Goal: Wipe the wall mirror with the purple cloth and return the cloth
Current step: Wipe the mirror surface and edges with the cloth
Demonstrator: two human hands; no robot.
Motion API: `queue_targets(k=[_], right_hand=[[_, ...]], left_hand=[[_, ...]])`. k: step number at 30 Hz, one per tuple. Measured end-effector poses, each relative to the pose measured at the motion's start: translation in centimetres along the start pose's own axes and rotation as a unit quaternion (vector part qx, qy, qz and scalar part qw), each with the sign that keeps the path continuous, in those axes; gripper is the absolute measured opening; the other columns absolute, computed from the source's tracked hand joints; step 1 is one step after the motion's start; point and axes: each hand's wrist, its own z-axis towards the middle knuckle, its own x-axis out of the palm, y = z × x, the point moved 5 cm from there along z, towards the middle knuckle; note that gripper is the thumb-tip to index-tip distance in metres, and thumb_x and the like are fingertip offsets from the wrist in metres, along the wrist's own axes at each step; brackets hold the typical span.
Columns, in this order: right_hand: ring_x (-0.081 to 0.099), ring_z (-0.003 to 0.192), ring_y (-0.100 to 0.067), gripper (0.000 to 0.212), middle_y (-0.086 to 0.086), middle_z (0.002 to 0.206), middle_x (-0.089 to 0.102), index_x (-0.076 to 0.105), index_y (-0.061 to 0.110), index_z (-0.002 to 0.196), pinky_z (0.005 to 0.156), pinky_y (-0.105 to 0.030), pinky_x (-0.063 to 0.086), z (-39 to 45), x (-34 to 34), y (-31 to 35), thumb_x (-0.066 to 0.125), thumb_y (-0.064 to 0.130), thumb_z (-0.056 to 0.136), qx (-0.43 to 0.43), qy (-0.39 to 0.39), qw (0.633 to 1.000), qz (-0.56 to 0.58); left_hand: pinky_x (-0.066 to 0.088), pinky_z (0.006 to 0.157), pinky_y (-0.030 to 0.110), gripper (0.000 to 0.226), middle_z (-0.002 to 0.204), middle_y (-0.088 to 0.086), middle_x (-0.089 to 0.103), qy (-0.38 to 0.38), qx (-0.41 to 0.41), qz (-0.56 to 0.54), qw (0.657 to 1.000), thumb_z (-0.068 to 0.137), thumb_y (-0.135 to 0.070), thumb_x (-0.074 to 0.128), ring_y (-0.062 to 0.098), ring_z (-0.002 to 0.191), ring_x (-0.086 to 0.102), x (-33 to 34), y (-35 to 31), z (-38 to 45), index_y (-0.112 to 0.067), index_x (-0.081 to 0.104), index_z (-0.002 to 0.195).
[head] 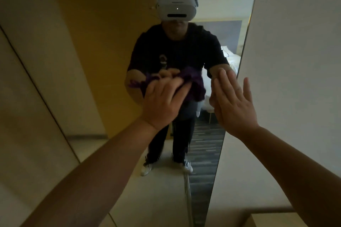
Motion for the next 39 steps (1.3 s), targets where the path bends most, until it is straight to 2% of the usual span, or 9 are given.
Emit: queue_targets(k=[7, 12, 17, 19, 22, 25, 29, 34, 39], right_hand=[[0.000, 0.152, -0.030, 0.059, -0.013, 0.164, 0.008, 0.022, 0.006, 0.155, 0.122, -0.054, 0.000, -0.1, 0.3, 0.5, 0.046, 0.023, 0.103, 0.022, -0.028, 0.999, 0.019], [-0.004, 0.152, -0.029, 0.059, -0.016, 0.165, 0.010, 0.020, 0.006, 0.156, 0.122, -0.050, -0.004, -0.1, -0.4, 1.2, 0.037, 0.026, 0.104, 0.057, 0.007, 0.998, 0.020], [0.000, 0.153, -0.028, 0.060, -0.013, 0.165, 0.008, 0.019, 0.008, 0.157, 0.122, -0.055, 0.004, -1.6, -2.2, 0.6, 0.025, 0.026, 0.100, 0.051, 0.049, 0.997, 0.044], [0.000, 0.152, -0.029, 0.060, -0.014, 0.165, 0.009, 0.017, 0.008, 0.157, 0.122, -0.055, 0.005, -2.3, -2.9, -1.0, 0.028, 0.025, 0.100, 0.083, 0.047, 0.995, 0.037], [-0.004, 0.152, -0.026, 0.058, -0.016, 0.165, 0.009, 0.019, 0.005, 0.155, 0.123, -0.052, 0.003, -2.7, -3.5, -3.4, 0.027, 0.030, 0.103, 0.136, 0.061, 0.989, -0.002], [-0.008, 0.151, -0.025, 0.058, -0.015, 0.165, 0.006, 0.018, 0.006, 0.155, 0.123, -0.049, 0.000, -2.2, -3.3, -5.3, 0.024, 0.034, 0.104, 0.155, 0.076, 0.985, -0.019], [0.000, 0.153, -0.030, 0.059, -0.016, 0.165, 0.007, 0.017, 0.005, 0.155, 0.123, -0.051, 0.002, -0.7, -2.9, -7.3, 0.024, 0.035, 0.104, 0.160, 0.065, 0.985, -0.013], [0.001, 0.153, -0.032, 0.059, -0.016, 0.165, 0.006, 0.014, 0.005, 0.156, 0.122, -0.053, 0.002, 0.0, -1.6, -8.5, 0.032, 0.030, 0.105, 0.135, 0.057, 0.989, 0.002], [0.001, 0.152, -0.034, 0.059, -0.018, 0.165, 0.006, 0.016, 0.004, 0.156, 0.123, -0.053, 0.002, -0.2, -0.7, -9.0, 0.037, 0.027, 0.106, 0.115, 0.031, 0.993, 0.014]], left_hand=[[0.040, 0.087, 0.037, 0.025, 0.121, -0.003, 0.058, 0.119, 0.038, -0.044, 0.991, 0.098, -0.020, 0.060, 0.020, 0.102, 0.057, 1.0, -5.2, -13.8, -0.029, 0.066, 0.120], [0.039, 0.087, 0.037, 0.028, 0.122, -0.002, 0.055, 0.139, 0.027, -0.075, 0.987, 0.093, -0.018, 0.062, 0.021, 0.103, 0.055, 0.3, -5.4, -13.3, -0.028, 0.068, 0.119], [0.040, 0.085, 0.039, 0.031, 0.116, 0.002, 0.061, 0.190, -0.009, -0.121, 0.974, 0.095, -0.016, 0.055, 0.025, 0.098, 0.059, -0.6, -5.0, -11.6, -0.023, 0.067, 0.123], [0.040, 0.084, 0.039, 0.029, 0.114, 0.003, 0.063, 0.178, -0.038, -0.125, 0.975, 0.096, -0.017, 0.058, 0.026, 0.097, 0.059, -1.1, -4.1, -9.2, -0.022, 0.068, 0.123], [0.039, 0.081, 0.039, 0.025, 0.110, 0.008, 0.065, 0.108, -0.070, -0.136, 0.982, 0.095, -0.016, 0.065, 0.027, 0.097, 0.054, -2.0, -2.6, -3.2, -0.017, 0.071, 0.119], [0.036, 0.085, 0.040, 0.028, 0.112, 0.012, 0.064, 0.041, -0.064, -0.132, 0.988, 0.093, -0.016, 0.064, 0.029, 0.103, 0.049, -2.2, -1.5, 3.5, -0.012, 0.070, 0.120], [0.039, 0.089, 0.041, 0.032, 0.116, 0.009, 0.062, -0.024, -0.031, -0.075, 0.996, 0.090, -0.011, 0.070, 0.029, 0.109, 0.051, -0.7, -0.7, 10.5, -0.017, 0.068, 0.122], [0.038, 0.086, 0.037, 0.027, 0.113, 0.006, 0.068, -0.030, 0.029, 0.006, 0.999, 0.098, -0.019, 0.061, 0.028, 0.100, 0.061, 1.3, -1.6, 14.7, -0.022, 0.069, 0.123], [0.041, 0.084, 0.039, 0.027, 0.112, 0.008, 0.068, -0.025, 0.026, 0.042, 0.998, 0.097, -0.017, 0.060, 0.029, 0.100, 0.062, 2.0, -3.2, 12.7, -0.019, 0.069, 0.122]])
